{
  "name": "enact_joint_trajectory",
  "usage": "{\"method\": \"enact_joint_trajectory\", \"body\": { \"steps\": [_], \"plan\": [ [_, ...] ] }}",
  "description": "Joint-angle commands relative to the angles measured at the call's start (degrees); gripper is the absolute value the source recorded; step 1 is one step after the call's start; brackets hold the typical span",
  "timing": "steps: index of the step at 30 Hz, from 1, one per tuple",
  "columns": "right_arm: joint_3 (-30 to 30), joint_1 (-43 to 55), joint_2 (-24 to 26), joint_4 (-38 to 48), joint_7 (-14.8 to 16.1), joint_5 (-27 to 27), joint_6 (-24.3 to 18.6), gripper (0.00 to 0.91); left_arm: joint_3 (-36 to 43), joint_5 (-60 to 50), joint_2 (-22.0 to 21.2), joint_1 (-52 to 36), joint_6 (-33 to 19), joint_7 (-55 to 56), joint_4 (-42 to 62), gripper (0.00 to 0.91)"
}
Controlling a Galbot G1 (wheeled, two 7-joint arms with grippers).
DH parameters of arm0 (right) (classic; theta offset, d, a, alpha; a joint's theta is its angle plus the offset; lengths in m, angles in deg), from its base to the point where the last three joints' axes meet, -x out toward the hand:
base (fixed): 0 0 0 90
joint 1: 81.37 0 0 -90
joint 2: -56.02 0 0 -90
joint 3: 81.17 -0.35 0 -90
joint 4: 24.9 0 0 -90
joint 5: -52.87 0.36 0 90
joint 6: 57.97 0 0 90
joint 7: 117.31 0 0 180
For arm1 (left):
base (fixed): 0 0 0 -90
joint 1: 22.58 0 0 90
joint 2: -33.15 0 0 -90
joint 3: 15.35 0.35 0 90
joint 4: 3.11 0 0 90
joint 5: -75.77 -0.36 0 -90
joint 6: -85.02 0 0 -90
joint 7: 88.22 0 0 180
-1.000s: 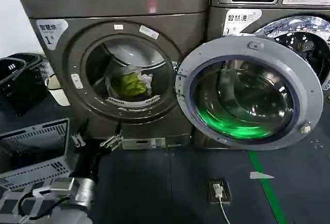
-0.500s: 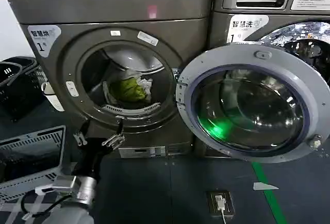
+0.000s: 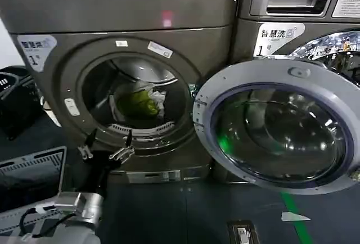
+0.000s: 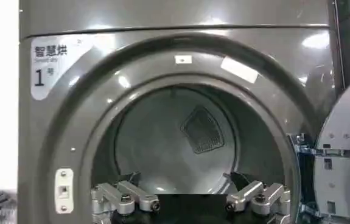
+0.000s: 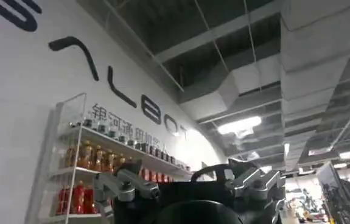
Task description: Grasp the clothes from the dryer.
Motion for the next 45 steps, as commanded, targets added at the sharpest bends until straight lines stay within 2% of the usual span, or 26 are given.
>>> {"method": "enact_joint_trajectory", "body": {
  "steps": [1,41,45],
  "plan": [
    [0.14,0.15,0.05,-0.16,-0.01,0.04,-0.12,0.907,-0.03,-0.04,-0.13,0.04,-0.03,0.01,-0.07,0.907],
    [0.78,0.48,-0.26,-0.33,-0.42,-0.06,-1.35,0.907,-0.18,-0.22,-0.18,0.07,-0.02,-0.3,-0.24,0.907],
    [0.44,0.15,-0.3,-0.46,0.61,-2.42,-0.23,0.907,-0.28,-0.23,-0.16,-0.13,-0.27,-0.33,0.37,0.907]
  ]
}}
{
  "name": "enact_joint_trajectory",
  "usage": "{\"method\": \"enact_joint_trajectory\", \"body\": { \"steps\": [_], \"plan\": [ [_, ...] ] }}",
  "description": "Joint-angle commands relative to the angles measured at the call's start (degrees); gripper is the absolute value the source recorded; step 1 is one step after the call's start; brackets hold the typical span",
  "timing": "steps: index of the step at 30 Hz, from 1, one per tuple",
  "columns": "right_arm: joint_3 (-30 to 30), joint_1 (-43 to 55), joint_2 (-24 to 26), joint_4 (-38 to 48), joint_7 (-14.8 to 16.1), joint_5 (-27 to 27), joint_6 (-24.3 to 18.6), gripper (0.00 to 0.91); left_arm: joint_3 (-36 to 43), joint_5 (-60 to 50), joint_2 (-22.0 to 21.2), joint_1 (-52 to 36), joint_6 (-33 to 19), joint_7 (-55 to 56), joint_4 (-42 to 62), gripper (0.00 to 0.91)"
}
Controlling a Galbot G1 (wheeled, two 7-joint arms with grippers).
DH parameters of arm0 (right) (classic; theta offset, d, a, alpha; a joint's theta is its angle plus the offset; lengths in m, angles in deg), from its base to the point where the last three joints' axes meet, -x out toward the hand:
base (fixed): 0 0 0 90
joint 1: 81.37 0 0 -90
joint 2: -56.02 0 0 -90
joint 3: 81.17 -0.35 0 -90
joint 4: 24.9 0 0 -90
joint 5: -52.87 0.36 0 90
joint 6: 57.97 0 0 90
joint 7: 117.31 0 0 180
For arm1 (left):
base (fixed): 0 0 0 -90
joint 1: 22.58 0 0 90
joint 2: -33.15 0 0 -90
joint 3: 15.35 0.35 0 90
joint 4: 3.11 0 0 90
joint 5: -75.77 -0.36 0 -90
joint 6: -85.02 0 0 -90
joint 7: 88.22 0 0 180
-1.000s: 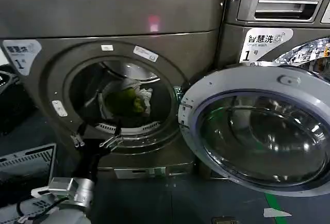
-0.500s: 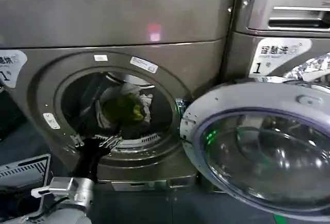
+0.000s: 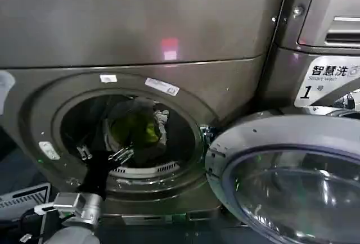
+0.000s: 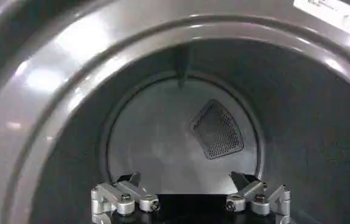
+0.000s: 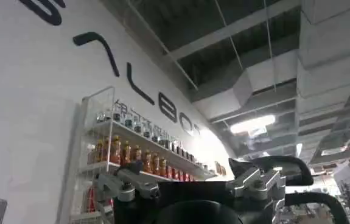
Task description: Grasp the clothes from the dryer.
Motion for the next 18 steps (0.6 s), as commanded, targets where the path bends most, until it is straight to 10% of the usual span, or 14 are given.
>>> {"method": "enact_joint_trajectory", "body": {
  "steps": [1,18],
  "plan": [
    [-0.28,-0.26,-0.04,-0.14,1.31,-3.32,1.39,0.907,-0.21,0.0,0.01,-0.71,-0.29,-0.02,1.23,0.907],
    [-5.79,-3.97,0.28,0.21,2.49,-6.4,3.45,0.907,1.79,4.49,2.4,-39.42,-7.51,1.91,47.97,0.907]
  ]
}}
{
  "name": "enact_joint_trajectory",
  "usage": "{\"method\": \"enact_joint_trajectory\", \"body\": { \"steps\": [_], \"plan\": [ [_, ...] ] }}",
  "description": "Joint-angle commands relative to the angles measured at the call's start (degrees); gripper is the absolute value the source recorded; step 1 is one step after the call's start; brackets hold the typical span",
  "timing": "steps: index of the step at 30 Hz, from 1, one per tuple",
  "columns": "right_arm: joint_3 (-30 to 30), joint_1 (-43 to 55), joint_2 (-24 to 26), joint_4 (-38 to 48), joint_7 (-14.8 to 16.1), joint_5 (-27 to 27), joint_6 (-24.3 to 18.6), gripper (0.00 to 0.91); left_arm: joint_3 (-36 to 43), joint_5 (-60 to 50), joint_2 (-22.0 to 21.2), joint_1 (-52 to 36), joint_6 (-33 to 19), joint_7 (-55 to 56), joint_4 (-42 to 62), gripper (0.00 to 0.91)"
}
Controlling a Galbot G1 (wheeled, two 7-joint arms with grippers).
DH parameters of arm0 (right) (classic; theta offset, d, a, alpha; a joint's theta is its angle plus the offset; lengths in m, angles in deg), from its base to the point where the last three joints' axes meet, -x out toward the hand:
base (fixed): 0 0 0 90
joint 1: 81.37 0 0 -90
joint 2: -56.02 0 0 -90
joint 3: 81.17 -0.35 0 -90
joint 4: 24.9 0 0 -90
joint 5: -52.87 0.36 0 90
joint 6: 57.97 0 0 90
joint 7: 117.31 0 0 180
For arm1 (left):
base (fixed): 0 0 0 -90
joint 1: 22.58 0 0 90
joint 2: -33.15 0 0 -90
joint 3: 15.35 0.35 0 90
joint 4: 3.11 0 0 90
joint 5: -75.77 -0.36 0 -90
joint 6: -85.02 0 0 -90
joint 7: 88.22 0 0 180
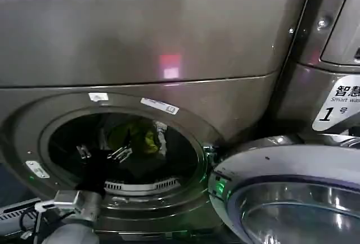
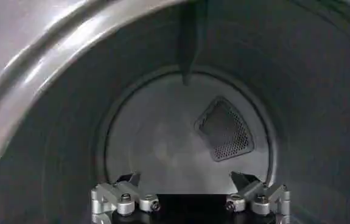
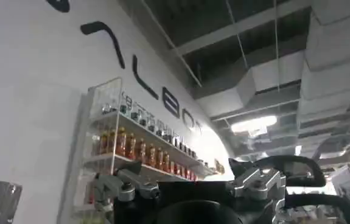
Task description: Grasp the clothes from the dryer.
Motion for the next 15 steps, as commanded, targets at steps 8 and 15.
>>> {"method": "enact_joint_trajectory", "body": {
  "steps": [8,15],
  "plan": [
    [-2.61,-1.13,-0.77,0.75,0.8,-0.87,-0.17,0.907,4.41,-0.43,0.41,-38.6,-8.53,1.5,50.82,0.907],
    [-2.29,-0.96,-0.68,1.22,1.0,-0.83,-0.36,0.907,11.3,-2.57,3.93,-50.48,-1.78,-13.94,66.74,0.907]
  ]
}}
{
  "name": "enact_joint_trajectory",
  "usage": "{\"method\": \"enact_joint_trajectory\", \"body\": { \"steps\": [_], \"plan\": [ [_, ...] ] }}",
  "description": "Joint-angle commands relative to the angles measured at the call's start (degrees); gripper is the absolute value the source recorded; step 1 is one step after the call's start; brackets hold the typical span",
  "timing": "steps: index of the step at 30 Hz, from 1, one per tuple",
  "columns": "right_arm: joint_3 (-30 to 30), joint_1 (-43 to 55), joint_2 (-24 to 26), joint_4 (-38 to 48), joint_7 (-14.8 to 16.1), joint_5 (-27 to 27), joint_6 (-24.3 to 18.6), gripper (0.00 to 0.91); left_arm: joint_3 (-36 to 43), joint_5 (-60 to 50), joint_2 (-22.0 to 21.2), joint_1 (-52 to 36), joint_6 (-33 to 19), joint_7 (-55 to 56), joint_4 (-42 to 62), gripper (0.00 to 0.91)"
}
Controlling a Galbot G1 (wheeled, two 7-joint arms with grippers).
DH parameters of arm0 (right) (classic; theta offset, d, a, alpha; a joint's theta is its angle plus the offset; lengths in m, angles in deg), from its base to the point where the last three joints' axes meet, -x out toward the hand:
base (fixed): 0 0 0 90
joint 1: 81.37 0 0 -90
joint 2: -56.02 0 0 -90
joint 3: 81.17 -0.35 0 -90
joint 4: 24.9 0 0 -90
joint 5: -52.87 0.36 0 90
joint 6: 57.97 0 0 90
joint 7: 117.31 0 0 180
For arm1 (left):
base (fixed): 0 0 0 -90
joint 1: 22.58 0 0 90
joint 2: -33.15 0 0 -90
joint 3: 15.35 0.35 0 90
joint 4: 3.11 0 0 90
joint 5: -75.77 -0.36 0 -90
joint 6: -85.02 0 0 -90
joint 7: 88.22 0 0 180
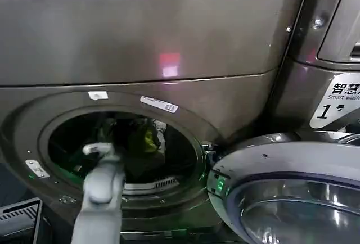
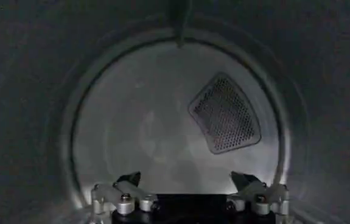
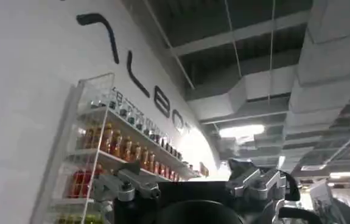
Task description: Grasp the clothes from the dryer.
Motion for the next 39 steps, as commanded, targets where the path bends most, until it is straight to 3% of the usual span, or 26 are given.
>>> {"method": "enact_joint_trajectory", "body": {
  "steps": [1,7,10,15,20,29,37,38,39],
  "plan": [
    [-0.16,-0.07,0.14,0.26,0.17,-0.16,-0.06,0.907,8.44,-3.4,4.16,-19.35,3.96,-17.7,27.5,0.907],
    [0.22,0.34,0.3,-0.23,0.21,-0.14,-0.1,0.907,18.55,-9.53,5.91,-28.72,1.54,-29.28,44.27,0.907],
    [0.16,0.42,0.24,-0.15,0.26,-0.14,-0.1,0.907,25.7,-18.4,5.73,-33.34,0.21,-36.8,51.33,0.907],
    [0.04,0.55,0.12,-0.03,0.35,-0.22,-0.1,0.907,38.24,-29.33,7.57,-38.71,-4.7,-46.52,54.76,0.907],
    [0.19,0.86,0.05,0.05,0.41,-0.26,-0.13,0.907,47.85,-31.92,7.62,-44.56,-10.2,-53.4,60.45,0.907],
    [0.42,1.25,0.05,0.34,0.5,-0.42,-0.22,0.907,52.89,-41.64,5.18,-45.35,-11.84,-55.73,67.74,0.907],
    [0.68,1.45,0.01,0.17,0.57,-0.42,-0.25,0.907,53.0,-36.75,5.2,-44.0,-10.71,-53.08,68.95,0.907],
    [0.67,1.4,0.0,0.25,0.58,-0.43,-0.28,0.907,52.9,-35.94,5.1,-43.86,-10.51,-53.04,68.84,0.899],
    [0.65,1.37,-0.01,0.3,0.62,-0.43,-0.3,0.907,52.92,-35.62,4.9,-43.71,-10.38,-52.99,68.91,0.819]
  ]
}}
